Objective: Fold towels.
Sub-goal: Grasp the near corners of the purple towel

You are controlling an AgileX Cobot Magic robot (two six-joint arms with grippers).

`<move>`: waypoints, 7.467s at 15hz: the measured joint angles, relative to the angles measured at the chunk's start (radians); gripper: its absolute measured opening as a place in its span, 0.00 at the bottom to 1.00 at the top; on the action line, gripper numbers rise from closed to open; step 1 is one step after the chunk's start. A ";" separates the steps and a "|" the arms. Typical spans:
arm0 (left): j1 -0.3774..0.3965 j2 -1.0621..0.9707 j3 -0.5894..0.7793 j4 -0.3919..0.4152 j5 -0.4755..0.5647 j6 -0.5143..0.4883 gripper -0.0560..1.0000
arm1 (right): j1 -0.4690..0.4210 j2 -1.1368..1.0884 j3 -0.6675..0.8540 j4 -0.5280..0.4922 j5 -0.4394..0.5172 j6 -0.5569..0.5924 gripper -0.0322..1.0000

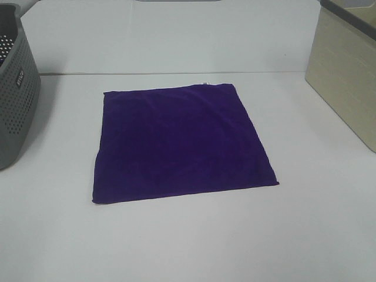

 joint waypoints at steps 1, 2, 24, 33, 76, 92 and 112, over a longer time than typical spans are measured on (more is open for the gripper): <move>0.000 0.000 0.000 0.000 0.000 0.000 0.99 | 0.000 0.000 0.000 0.000 0.000 0.000 0.87; 0.000 0.000 0.000 0.000 0.000 0.000 0.99 | 0.000 0.000 0.000 0.000 0.000 0.000 0.87; 0.000 0.000 0.000 0.000 0.000 0.001 0.99 | 0.000 0.000 0.000 -0.001 0.000 0.000 0.87; 0.000 0.000 0.000 0.000 0.000 0.001 0.99 | 0.000 0.000 0.000 -0.020 0.000 -0.019 0.96; -0.001 1.733 -0.431 -0.841 -0.324 0.664 0.99 | 0.000 1.914 -0.553 0.734 -0.087 -0.671 0.96; -0.001 1.941 -0.431 -0.914 -0.297 0.738 0.98 | -0.001 2.180 -0.687 0.700 -0.058 -0.564 0.92; -0.001 2.012 -0.446 -0.976 -0.249 0.779 0.97 | 0.000 2.185 -0.806 0.417 -0.033 -0.360 0.92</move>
